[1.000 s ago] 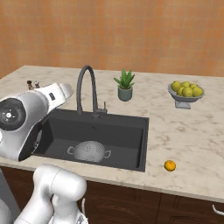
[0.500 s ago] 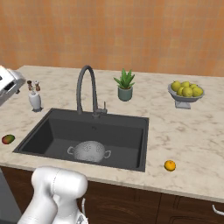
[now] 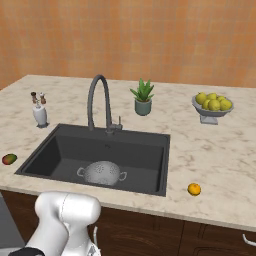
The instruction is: Put the colander in the sink, put the tangerine, mango in the colander, and turn on the sink faucet and pour water over the colander.
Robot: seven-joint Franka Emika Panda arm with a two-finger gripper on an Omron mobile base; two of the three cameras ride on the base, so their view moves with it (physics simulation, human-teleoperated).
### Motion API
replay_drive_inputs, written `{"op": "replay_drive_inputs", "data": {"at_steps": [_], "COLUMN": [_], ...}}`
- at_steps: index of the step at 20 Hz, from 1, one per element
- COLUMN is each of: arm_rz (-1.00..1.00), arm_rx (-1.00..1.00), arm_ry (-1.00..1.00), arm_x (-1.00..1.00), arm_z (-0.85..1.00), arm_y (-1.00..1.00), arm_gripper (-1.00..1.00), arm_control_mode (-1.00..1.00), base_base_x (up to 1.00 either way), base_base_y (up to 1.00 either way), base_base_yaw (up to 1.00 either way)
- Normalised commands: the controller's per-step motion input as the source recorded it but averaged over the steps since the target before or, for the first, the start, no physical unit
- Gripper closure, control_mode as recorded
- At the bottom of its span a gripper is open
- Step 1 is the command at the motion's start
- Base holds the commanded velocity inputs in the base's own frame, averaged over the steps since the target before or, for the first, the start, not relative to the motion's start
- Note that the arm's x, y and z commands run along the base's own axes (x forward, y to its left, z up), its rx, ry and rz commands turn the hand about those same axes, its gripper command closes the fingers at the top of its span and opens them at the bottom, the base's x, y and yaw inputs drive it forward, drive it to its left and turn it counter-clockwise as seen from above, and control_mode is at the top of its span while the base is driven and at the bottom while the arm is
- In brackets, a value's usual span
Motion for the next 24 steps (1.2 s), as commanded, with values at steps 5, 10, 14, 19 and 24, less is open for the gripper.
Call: {"op": "replay_drive_inputs", "data": {"at_steps": [5,10,14,19,24], "arm_rz": [0.00,0.00,0.00,-0.16,-0.26], "arm_rx": [-0.04,-0.08,-0.19,-0.06,0.00], "arm_ry": [0.16,0.38,0.33,0.03,0.14], "arm_x": [0.16,0.47,0.50,0.24,0.29], "arm_z": [-0.87,-0.62,-0.44,-0.52,-0.53], "arm_y": [0.42,0.59,0.70,0.25,0.08], "arm_gripper": [-1.00,-1.00,-1.00,-1.00,-1.00], "arm_control_mode": [-1.00,-1.00,-1.00,-1.00,-1.00], "base_base_x": [0.00,0.00,0.00,0.00,0.00], "base_base_y": [0.00,0.00,0.00,0.00,0.00], "base_base_yaw": [0.00,0.00,0.00,0.00,0.00]}}
